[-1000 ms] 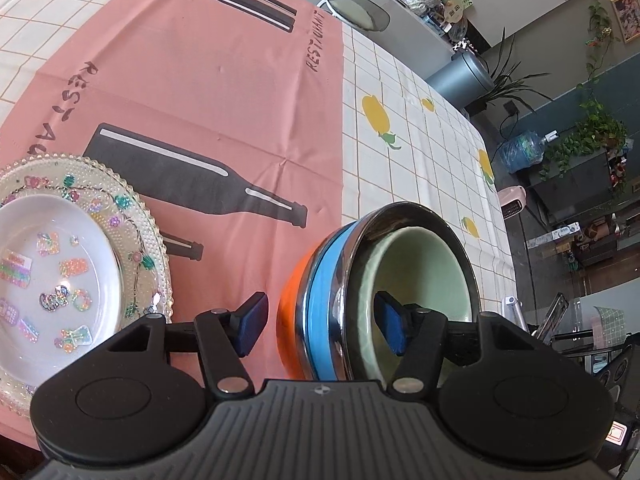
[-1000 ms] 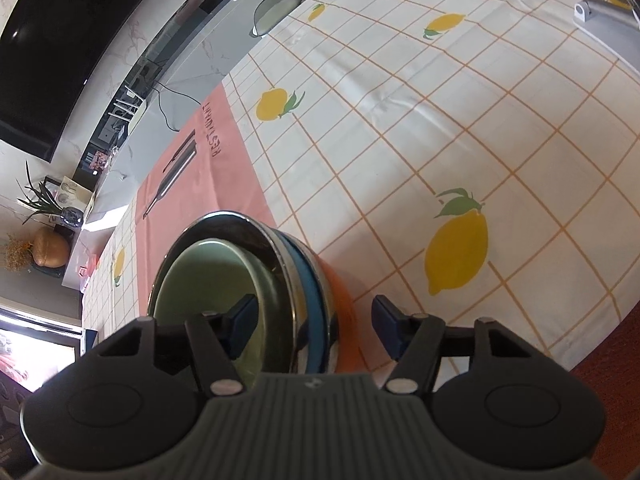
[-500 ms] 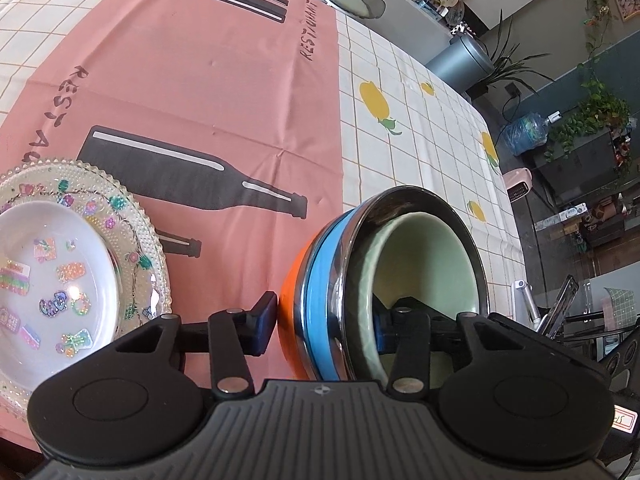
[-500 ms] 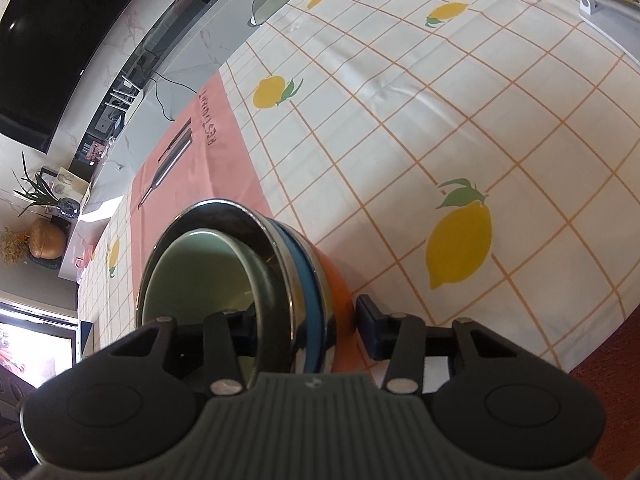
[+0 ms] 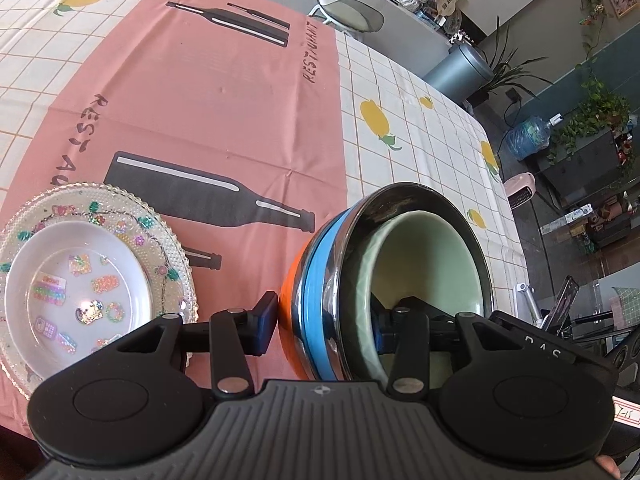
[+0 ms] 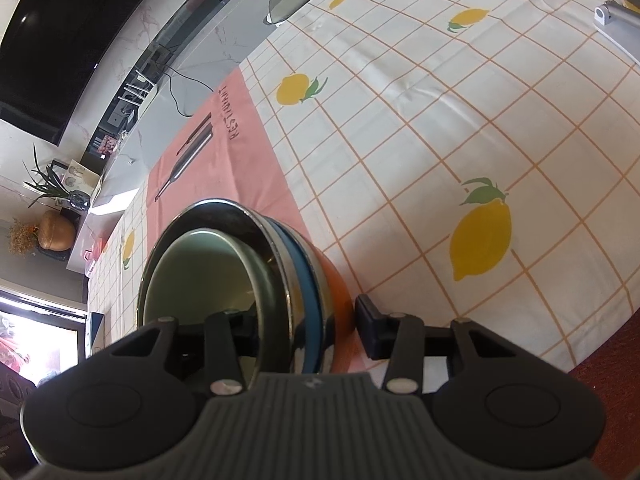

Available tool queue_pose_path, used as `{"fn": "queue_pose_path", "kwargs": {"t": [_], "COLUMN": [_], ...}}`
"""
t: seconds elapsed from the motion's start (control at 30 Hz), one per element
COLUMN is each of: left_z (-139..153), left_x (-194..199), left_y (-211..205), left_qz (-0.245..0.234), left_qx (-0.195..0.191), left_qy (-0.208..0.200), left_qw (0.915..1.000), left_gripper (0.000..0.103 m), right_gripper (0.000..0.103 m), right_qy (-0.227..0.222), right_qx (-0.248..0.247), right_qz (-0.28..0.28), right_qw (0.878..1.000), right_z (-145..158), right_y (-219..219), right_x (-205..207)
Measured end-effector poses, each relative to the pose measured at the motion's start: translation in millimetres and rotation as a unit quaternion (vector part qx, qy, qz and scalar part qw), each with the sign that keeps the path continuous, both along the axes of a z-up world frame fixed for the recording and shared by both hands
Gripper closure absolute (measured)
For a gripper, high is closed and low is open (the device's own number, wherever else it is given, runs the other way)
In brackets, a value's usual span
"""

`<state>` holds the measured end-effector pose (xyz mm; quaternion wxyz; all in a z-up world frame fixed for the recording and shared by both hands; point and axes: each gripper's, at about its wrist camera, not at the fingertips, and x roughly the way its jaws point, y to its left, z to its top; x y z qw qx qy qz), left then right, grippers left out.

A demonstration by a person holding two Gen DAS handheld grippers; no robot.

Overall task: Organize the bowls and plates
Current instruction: 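Lift the nested bowls with both grippers and lower them onto the sticker plate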

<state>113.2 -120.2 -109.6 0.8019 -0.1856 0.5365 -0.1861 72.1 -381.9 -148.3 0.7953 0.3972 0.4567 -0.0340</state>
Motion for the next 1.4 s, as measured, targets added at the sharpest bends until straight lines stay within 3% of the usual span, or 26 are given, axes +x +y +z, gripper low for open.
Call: {"fn": "queue_pose_path", "kwargs": {"t": [0.8,1.1,1.4], "left_z": [47,30,9], "left_x": [-11,-17,-18], "left_y": [115,159,165], "left_qz": [0.112,0.153,0.159], "left_qx": [-0.001,-0.004,-0.015], "left_qy": [-0.029,-0.005,0.016], "left_qw": [0.9933,0.9882,0.987], "left_gripper": [0.054,0.054,0.054], "right_gripper": [0.059,0.059,0.059], "right_qy": [-0.033,-0.015,0.007], "right_qx": [0.004,0.004,-0.007], "right_qz": [0.109,0.154,0.163], "right_qw": [0.993,0.988,0.987], "right_z": [48,38,23], "right_y": [107,153,164], "right_x": [35,46,47]}}
